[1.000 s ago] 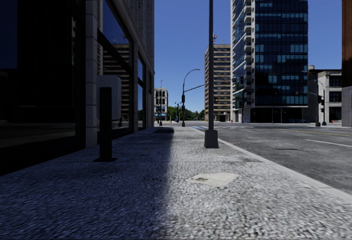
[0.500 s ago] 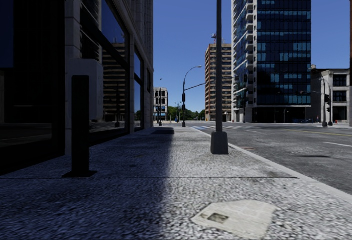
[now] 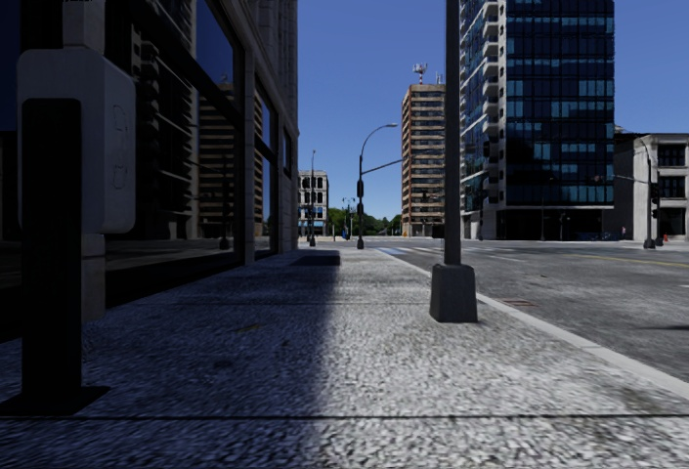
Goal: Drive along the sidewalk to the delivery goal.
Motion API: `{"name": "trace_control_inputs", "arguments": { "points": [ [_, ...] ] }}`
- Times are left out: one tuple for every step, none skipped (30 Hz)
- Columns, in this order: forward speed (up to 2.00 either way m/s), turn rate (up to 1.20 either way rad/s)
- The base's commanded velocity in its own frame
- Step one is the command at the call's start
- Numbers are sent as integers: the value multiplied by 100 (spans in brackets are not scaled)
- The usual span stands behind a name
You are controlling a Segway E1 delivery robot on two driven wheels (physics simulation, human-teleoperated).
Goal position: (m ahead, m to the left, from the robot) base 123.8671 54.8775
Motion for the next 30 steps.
{"name": "trace_control_inputs", "arguments": {
  "points": [
    [200,0],
    [200,0],
    [200,0],
    [200,0],
    [200,0],
    [200,0],
    [200,0],
    [200,0],
    [200,0],
    [200,0],
    [200,0],
    [200,0],
    [200,0],
    [200,0],
    [200,0],
    [200,0],
    [200,0],
    [200,0],
    [200,0],
    [200,0],
    [200,0],
    [200,0],
    [200,0],
    [200,0],
    [200,0],
    [200,0],
    [200,0],
    [200,0],
    [200,0],
    [200,0]
  ]
}}
